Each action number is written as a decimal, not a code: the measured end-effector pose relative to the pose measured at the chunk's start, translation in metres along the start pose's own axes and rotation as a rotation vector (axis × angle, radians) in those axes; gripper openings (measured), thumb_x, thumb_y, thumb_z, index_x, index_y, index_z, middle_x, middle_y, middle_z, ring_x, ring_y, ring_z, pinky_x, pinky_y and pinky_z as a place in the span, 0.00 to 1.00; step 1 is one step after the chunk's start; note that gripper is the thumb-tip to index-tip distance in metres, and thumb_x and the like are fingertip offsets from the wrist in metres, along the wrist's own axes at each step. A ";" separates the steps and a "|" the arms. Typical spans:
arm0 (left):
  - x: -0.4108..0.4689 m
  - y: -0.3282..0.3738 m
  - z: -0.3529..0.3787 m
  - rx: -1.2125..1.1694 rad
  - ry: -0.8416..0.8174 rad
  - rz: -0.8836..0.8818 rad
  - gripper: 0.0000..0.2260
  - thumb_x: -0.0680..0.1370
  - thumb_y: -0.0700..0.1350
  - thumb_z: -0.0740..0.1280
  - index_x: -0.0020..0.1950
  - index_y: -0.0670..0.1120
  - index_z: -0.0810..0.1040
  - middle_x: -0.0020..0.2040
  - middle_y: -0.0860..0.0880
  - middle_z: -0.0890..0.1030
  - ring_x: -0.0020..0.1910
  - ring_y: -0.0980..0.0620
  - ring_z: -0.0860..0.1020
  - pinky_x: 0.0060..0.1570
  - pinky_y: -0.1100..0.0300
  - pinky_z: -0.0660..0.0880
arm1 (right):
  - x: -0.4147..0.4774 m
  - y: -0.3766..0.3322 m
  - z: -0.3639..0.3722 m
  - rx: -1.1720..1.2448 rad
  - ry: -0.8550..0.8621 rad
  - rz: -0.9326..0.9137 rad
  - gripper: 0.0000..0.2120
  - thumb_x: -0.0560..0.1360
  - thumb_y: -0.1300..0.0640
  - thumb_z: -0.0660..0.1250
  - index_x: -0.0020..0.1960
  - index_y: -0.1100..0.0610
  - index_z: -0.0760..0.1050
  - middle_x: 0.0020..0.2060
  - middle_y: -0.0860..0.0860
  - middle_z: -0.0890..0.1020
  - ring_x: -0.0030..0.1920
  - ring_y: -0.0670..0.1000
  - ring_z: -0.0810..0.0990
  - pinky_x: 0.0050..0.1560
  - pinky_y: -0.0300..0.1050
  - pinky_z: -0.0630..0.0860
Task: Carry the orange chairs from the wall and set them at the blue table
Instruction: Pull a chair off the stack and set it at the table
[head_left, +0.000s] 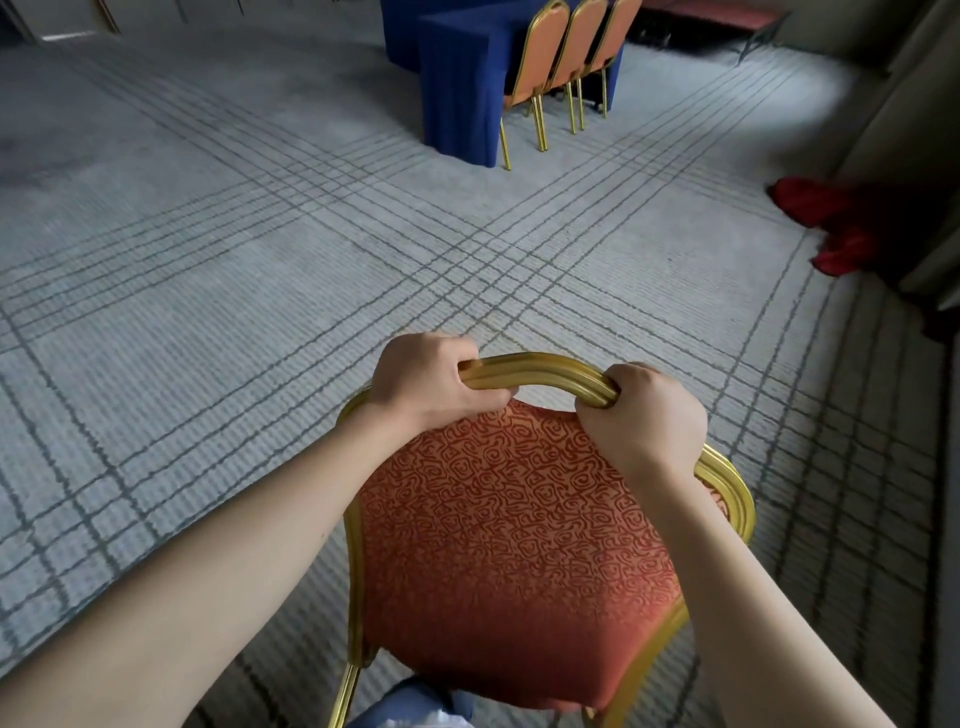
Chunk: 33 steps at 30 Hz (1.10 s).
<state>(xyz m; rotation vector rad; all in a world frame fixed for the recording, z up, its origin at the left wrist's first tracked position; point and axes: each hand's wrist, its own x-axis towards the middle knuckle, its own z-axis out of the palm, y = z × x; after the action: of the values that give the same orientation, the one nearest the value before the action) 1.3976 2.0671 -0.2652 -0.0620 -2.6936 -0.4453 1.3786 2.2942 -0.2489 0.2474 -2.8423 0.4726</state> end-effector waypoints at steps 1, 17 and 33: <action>0.009 -0.008 0.000 -0.007 0.013 -0.006 0.23 0.64 0.68 0.69 0.27 0.50 0.71 0.23 0.55 0.72 0.24 0.58 0.71 0.24 0.65 0.63 | 0.014 -0.006 0.004 -0.003 0.002 -0.013 0.09 0.66 0.49 0.67 0.32 0.52 0.73 0.28 0.47 0.73 0.31 0.51 0.73 0.28 0.39 0.63; 0.225 -0.163 -0.024 0.128 0.176 -0.222 0.26 0.63 0.71 0.65 0.31 0.47 0.73 0.26 0.53 0.74 0.28 0.55 0.74 0.31 0.59 0.69 | 0.298 -0.131 0.075 0.101 0.117 -0.306 0.09 0.67 0.49 0.68 0.34 0.53 0.74 0.30 0.47 0.73 0.33 0.54 0.74 0.31 0.43 0.67; 0.508 -0.395 0.002 0.351 0.414 -0.440 0.27 0.63 0.72 0.63 0.31 0.46 0.74 0.26 0.52 0.75 0.30 0.53 0.77 0.30 0.61 0.66 | 0.683 -0.301 0.211 0.226 0.173 -0.679 0.09 0.66 0.48 0.67 0.34 0.54 0.75 0.32 0.49 0.77 0.34 0.57 0.77 0.30 0.42 0.66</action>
<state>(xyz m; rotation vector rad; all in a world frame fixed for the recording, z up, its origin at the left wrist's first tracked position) 0.8892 1.6820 -0.1815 0.6576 -2.3184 -0.0832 0.7433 1.8564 -0.1691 1.1007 -2.3317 0.6145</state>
